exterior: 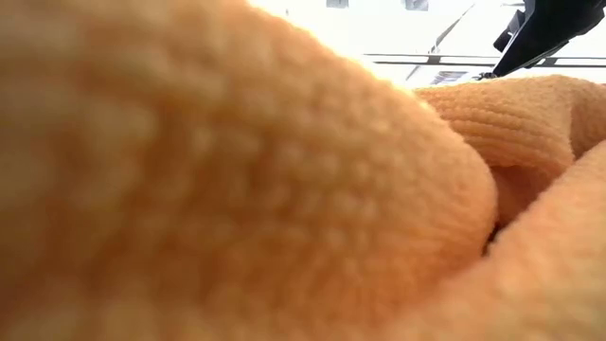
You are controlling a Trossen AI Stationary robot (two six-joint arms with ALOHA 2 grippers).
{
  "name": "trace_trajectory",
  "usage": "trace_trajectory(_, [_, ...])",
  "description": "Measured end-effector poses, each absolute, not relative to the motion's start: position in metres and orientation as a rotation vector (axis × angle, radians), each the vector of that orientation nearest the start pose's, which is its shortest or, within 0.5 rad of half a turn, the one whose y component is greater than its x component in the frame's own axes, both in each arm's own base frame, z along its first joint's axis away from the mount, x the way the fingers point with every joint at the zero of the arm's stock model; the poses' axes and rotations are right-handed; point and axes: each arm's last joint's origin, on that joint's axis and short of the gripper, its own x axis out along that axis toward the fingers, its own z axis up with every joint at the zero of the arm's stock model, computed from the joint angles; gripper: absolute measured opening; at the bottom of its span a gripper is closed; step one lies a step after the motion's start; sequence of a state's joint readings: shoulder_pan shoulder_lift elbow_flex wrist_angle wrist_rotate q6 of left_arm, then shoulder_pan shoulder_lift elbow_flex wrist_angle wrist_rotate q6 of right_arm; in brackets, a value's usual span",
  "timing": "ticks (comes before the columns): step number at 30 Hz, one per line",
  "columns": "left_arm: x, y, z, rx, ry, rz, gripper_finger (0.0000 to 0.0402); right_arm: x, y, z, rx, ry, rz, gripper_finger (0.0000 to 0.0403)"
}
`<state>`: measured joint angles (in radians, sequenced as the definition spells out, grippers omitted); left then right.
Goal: Sort microfiber towel by color & place in baskets
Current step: Put the yellow towel into the right transparent bin
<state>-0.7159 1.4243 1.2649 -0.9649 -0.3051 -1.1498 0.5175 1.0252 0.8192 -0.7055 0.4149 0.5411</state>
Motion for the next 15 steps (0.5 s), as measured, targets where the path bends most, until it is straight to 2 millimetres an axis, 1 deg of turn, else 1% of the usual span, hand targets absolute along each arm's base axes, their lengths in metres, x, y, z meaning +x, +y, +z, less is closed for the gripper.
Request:
trace_trajectory(3, [0.207,-0.166,0.309,-0.498,0.948,0.279,0.0,0.173,0.085,0.263,0.101,0.805,-0.125,0.0])
trace_trajectory(7, [0.212,-0.164,0.306,-0.517,0.948,0.306,0.0,0.173,0.085,0.263,0.116,0.804,-0.131,0.0])
trace_trajectory(11, [0.22,-0.166,0.292,-0.585,1.003,0.365,0.0006,0.173,0.085,0.263,0.136,0.803,-0.138,0.0])
trace_trajectory(15, [0.222,-0.169,0.263,-0.676,1.088,0.487,0.0038,0.173,0.085,0.263,0.139,0.804,-0.136,0.0])
